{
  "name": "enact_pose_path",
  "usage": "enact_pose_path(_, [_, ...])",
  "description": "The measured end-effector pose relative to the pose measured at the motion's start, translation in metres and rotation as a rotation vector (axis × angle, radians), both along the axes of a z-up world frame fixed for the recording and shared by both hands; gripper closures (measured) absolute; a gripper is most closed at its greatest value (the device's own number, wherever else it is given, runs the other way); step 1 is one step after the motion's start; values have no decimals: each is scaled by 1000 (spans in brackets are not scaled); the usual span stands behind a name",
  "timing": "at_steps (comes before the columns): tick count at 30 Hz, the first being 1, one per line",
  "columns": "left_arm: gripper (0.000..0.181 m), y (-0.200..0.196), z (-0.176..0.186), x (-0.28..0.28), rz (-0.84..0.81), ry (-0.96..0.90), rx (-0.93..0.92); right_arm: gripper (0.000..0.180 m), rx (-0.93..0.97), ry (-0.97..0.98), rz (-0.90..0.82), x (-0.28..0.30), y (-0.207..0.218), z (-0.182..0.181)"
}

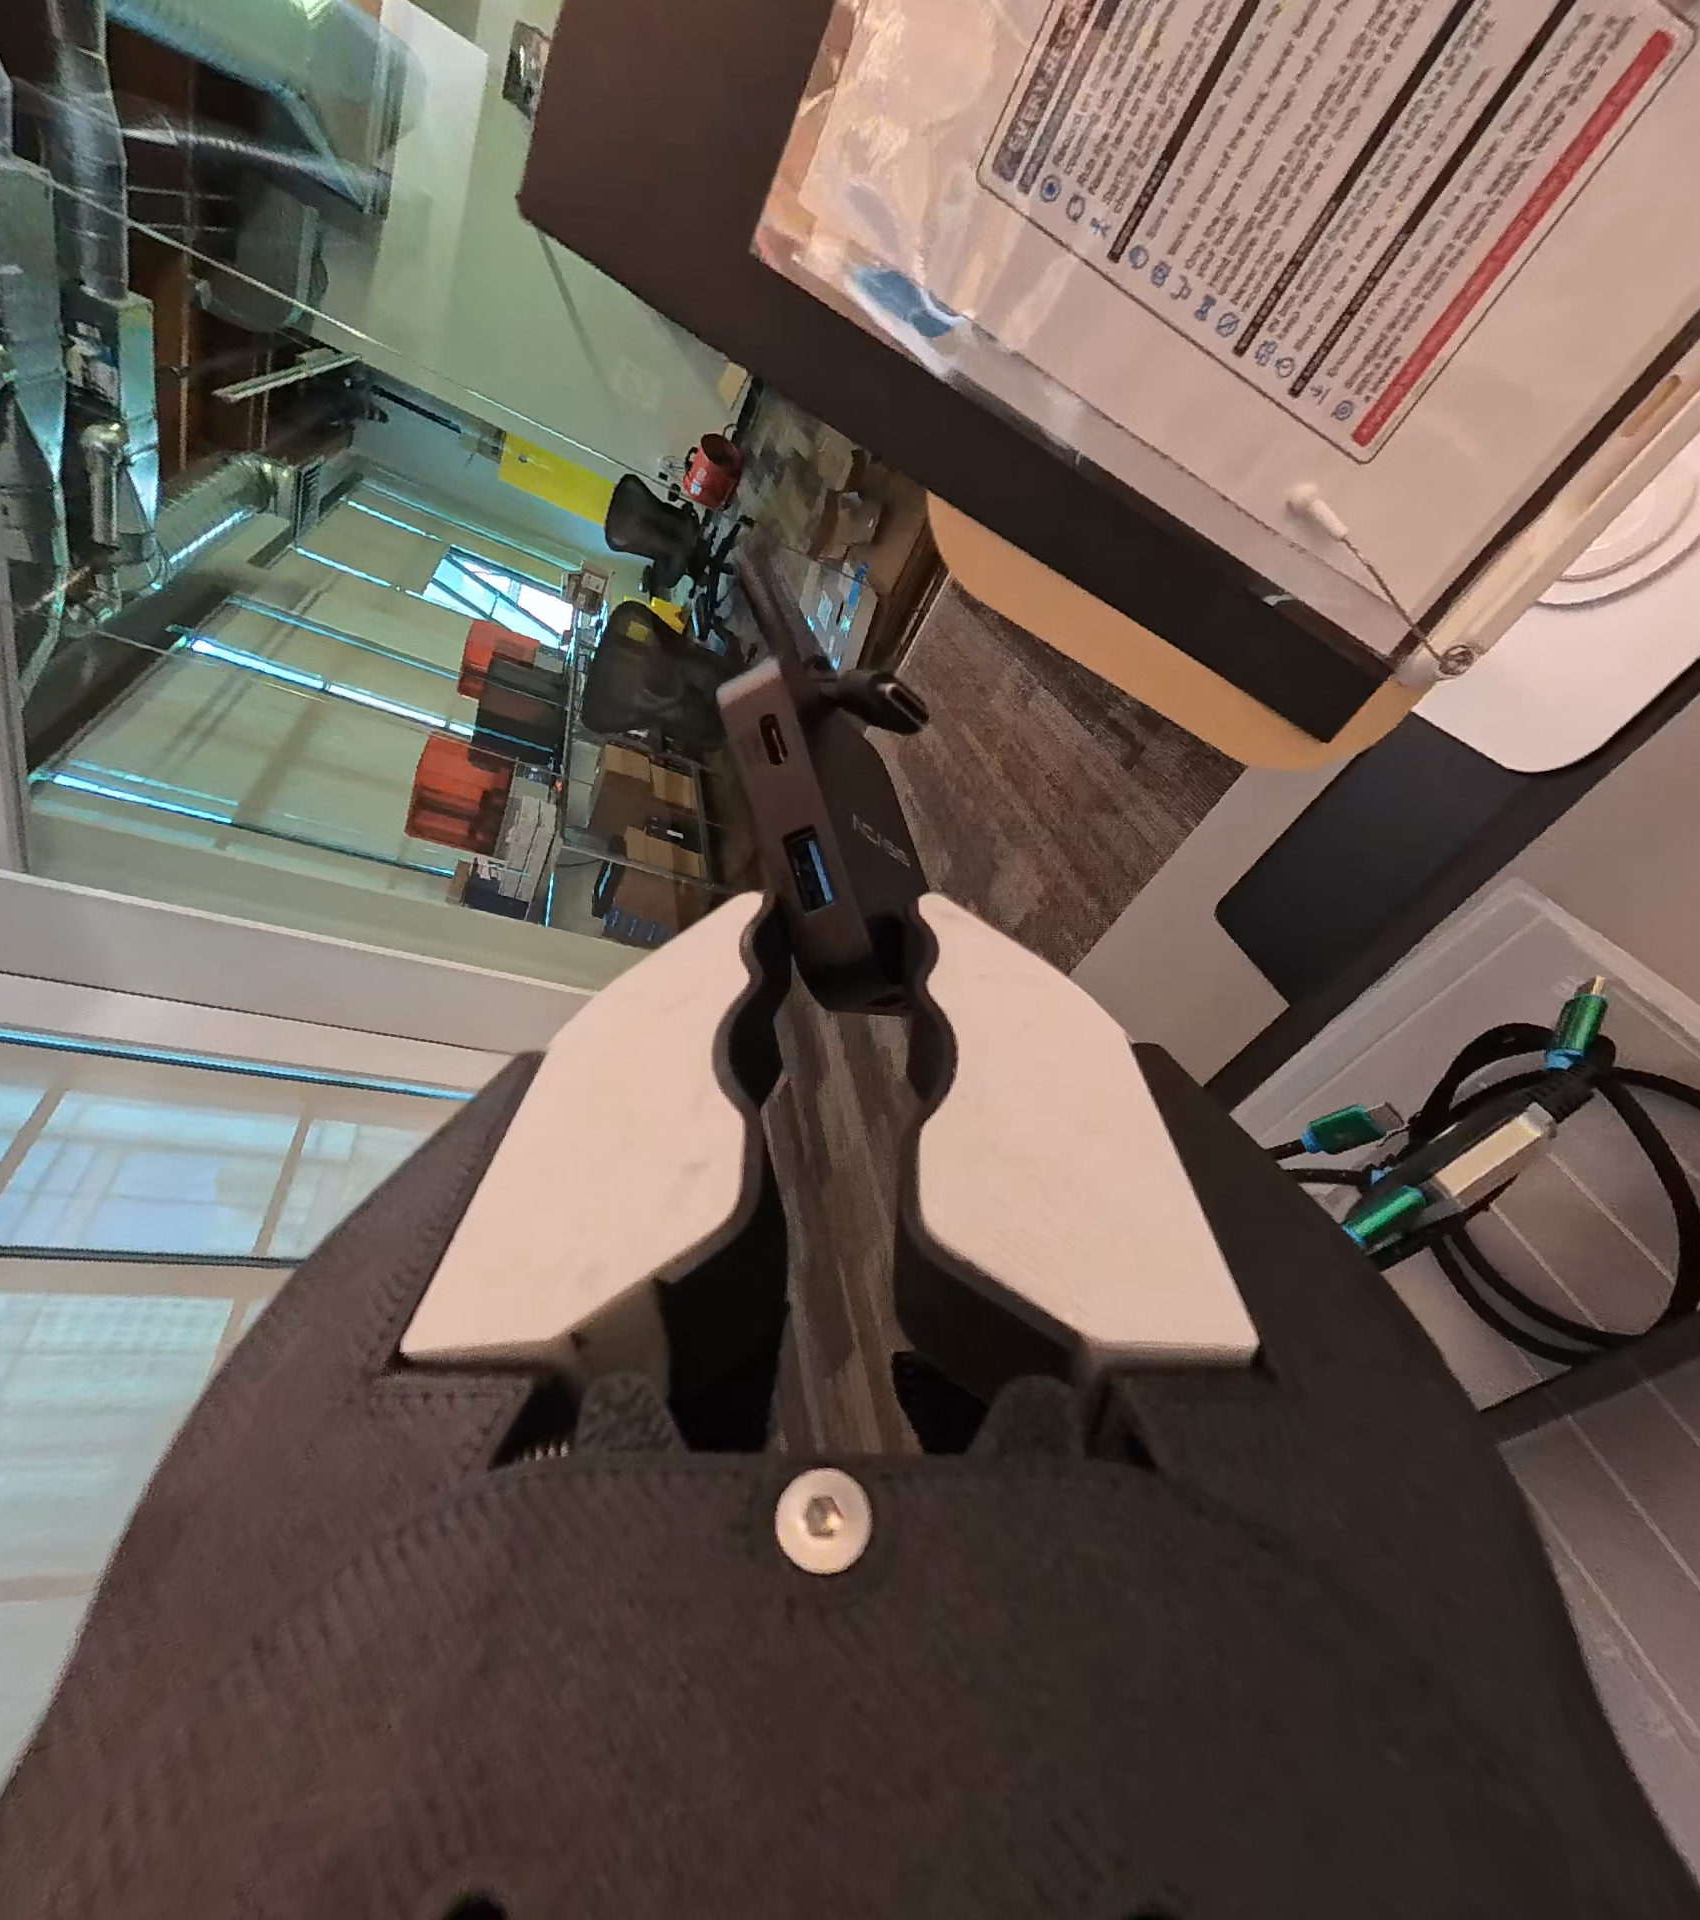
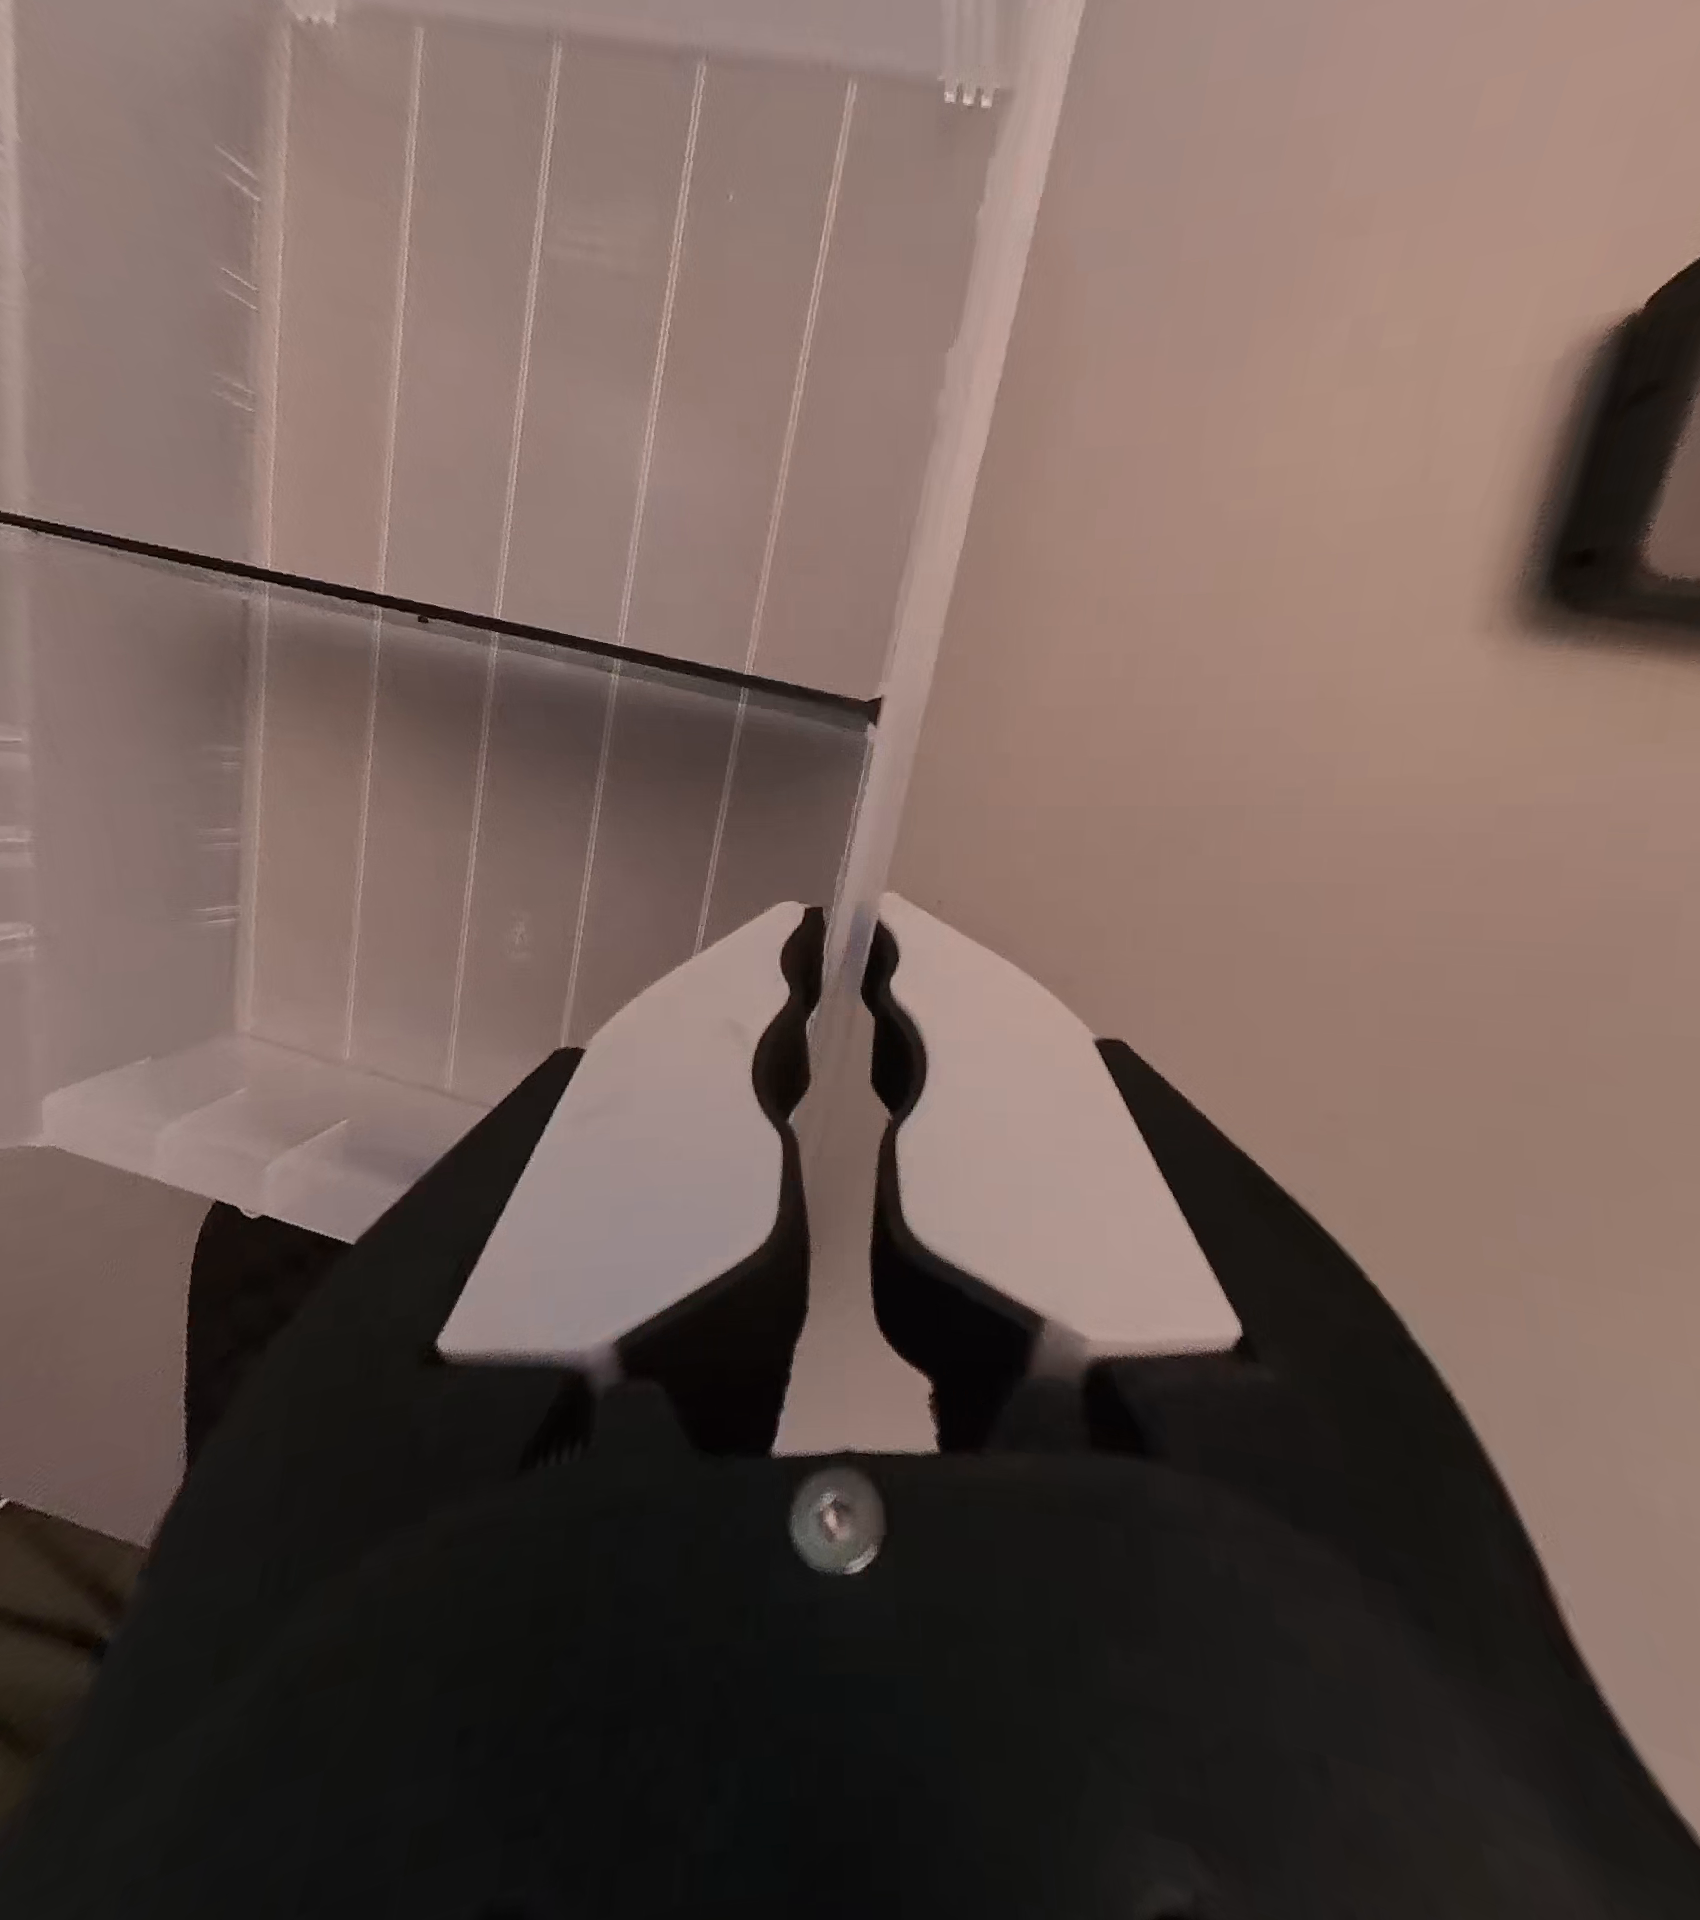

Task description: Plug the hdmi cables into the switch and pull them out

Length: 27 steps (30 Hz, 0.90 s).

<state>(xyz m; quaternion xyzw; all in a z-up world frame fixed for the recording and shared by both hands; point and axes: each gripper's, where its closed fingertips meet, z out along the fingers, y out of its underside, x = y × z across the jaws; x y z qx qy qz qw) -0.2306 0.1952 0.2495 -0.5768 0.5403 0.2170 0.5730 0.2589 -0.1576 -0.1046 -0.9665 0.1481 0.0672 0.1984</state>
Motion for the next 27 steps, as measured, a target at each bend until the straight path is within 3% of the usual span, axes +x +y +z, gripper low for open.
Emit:
enact_pose_path(10, [161, 12, -46, -30, 73, 62, -21, 171, 83, 34, -175, 31, -33, 11])
enact_pose_path(14, [161, 21, -50, -53, 119, -29, -34, 164, 214, -22, -256, 40, -27, 44])
enact_pose_path(16, [162, 24, -68, -60, 118, -30, -100, 157, 272, -87, -276, 42, -26, 65])
enact_pose_path(22, [162, 10, -113, -77, 92, 15, -106, 157, 443, -205, -183, 21, -7, 117])
enact_pose_path(27, [162, -7, -71, -86, 92, -156, -3, 156, 567, -371, -74, 1, 20, 155])
